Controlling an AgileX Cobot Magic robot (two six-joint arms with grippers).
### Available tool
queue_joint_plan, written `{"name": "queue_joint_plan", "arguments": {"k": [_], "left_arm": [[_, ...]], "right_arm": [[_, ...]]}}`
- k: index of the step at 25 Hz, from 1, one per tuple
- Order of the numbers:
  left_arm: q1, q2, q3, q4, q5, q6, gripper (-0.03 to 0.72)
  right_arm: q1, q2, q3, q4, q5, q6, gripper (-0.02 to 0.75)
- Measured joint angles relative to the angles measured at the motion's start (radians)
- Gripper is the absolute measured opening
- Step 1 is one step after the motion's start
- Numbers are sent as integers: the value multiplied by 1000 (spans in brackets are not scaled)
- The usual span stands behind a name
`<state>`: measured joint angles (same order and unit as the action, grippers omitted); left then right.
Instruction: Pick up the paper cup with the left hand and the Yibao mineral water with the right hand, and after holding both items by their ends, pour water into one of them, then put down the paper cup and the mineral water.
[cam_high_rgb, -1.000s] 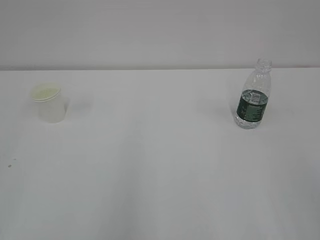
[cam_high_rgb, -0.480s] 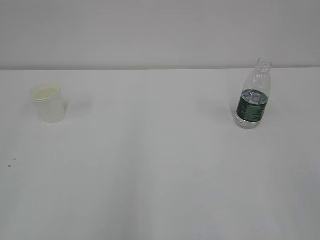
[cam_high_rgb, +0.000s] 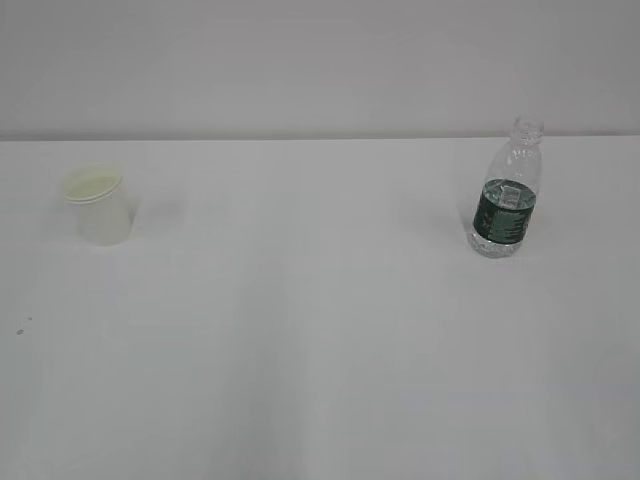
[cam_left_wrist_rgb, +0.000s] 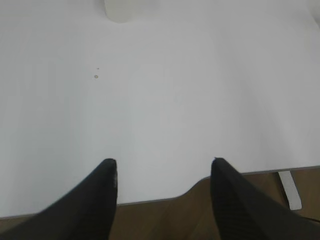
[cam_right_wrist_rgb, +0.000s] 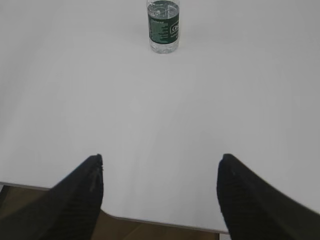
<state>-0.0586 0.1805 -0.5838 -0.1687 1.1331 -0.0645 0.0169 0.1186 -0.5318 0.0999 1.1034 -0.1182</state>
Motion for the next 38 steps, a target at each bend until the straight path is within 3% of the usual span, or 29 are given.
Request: {"name": "queue_joint_plan", "arguments": {"k": [25, 38], "left_arm": [[0, -5, 67, 1, -24, 110, 400], [0, -5, 69, 3, -25, 114, 379]], "right_arm": [[0, -11, 8, 12, -7, -31, 537], [0, -11, 8, 12, -7, -29, 473]]}}
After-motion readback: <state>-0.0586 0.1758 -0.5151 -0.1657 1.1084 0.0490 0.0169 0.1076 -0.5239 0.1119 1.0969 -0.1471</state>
